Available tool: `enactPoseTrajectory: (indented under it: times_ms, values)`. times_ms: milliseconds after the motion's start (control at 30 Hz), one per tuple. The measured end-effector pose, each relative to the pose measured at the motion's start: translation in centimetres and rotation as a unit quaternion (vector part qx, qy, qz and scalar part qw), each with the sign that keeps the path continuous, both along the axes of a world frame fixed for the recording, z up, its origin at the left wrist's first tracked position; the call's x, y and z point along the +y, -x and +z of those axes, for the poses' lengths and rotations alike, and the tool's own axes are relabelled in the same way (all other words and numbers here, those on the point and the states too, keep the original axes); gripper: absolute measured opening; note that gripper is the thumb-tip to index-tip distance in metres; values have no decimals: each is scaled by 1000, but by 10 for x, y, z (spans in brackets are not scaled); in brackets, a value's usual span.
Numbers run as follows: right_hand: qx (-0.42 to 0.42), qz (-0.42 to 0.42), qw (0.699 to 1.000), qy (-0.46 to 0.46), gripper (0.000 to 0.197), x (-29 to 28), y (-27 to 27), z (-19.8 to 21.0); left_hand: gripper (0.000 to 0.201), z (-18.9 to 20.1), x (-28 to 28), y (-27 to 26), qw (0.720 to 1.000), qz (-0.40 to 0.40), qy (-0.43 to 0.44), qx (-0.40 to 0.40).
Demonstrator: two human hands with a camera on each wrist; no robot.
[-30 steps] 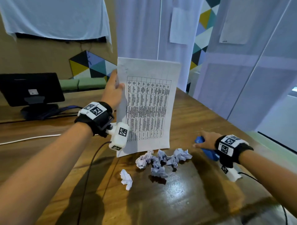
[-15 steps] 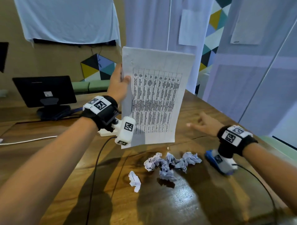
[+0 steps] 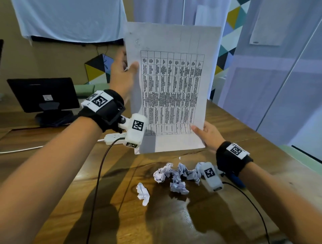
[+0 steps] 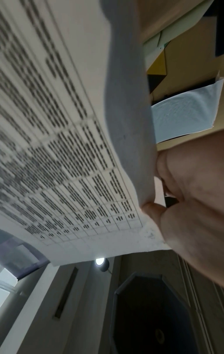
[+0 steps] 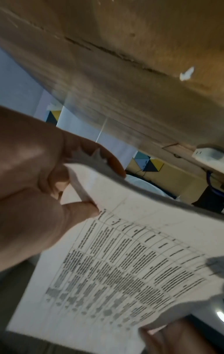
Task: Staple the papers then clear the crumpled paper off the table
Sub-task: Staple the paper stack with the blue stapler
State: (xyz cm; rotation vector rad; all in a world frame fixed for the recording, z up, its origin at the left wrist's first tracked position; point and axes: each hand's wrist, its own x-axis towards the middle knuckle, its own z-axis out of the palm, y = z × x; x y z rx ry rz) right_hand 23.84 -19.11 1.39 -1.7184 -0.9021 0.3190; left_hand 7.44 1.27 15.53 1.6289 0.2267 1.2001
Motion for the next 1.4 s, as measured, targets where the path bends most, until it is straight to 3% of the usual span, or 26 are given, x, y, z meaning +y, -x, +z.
enactPoseTrajectory:
  times_ms: [100, 200, 367, 500, 600, 667, 867, 1000, 1133, 1267, 1400]
  values:
    - [76, 10, 995, -67, 39, 2, -8, 9, 16, -17, 0, -8, 999, -4, 5, 41]
    - [130, 4, 985, -113, 41, 5, -18, 17, 33, -46, -6, -16, 992, -52, 19, 115]
    - [143, -64, 979, -133, 40, 9, -33, 27, 37, -95, -18, -25, 974, -80, 8, 214]
    - [108, -84, 990, -37, 34, 3, -40, 26, 33, -113, -17, -37, 960, -79, 48, 263]
    - [160, -22, 984, 71, 27, -5, -35, 23, 33, -126, -11, -49, 959, -42, 64, 273]
    - [173, -28, 979, 100, 29, -7, -41, 16, 31, -137, -10, -56, 952, -16, 73, 297]
    - [173, -118, 972, 110, 30, 7, -64, -7, 33, -169, -12, -78, 910, -16, 119, 398]
    - [198, -157, 960, 123, 25, 21, -75, -23, 30, -179, -8, -84, 895, -30, 149, 419]
    - [216, -184, 950, 130, 8, 30, -85, -32, 36, -188, 10, -90, 889, -48, 201, 408]
    - [235, -199, 940, 148, 18, 36, -91, -33, 53, -197, 19, -88, 872, -93, 245, 413]
    - [212, -199, 939, 183, 25, 41, -97, -38, 51, -206, 20, -85, 853, -119, 234, 451]
